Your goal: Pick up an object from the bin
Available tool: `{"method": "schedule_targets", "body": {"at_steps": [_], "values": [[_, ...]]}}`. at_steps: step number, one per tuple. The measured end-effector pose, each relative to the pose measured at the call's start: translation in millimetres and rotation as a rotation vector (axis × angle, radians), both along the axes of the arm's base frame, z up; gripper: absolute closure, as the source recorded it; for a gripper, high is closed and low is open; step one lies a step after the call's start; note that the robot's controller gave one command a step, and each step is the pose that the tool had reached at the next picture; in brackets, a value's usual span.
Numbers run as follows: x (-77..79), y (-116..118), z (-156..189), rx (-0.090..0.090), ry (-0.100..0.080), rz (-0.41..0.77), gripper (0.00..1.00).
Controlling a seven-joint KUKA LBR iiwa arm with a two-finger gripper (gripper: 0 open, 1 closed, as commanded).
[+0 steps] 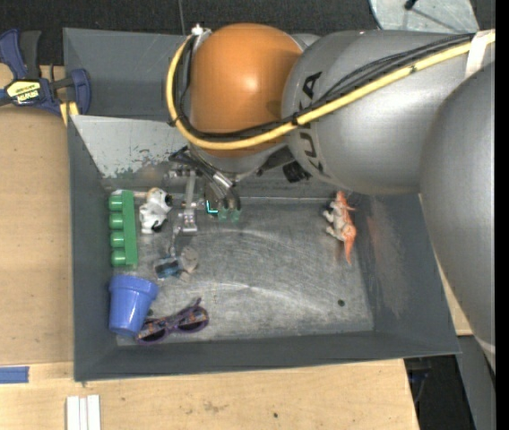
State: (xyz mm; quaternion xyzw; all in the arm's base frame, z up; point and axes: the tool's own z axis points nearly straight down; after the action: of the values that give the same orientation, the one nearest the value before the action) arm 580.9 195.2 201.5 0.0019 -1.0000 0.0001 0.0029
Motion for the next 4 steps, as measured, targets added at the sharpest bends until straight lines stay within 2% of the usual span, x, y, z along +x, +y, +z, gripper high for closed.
{"method": "schedule_targets", "body": {"at_steps": [1, 2, 3, 4], "values": [[2.1, -1, 5, 0.002, -0.009, -0.004, 0.0], [-2.0, -1, -43, 0.002, -0.012, 0.085, 0.0], [-5.7, 3, -77, 0.0, -0.004, 0.253, 0.0], [37.8, 0, -70, 0.002, -0.01, 0.413, 0.0]]}}
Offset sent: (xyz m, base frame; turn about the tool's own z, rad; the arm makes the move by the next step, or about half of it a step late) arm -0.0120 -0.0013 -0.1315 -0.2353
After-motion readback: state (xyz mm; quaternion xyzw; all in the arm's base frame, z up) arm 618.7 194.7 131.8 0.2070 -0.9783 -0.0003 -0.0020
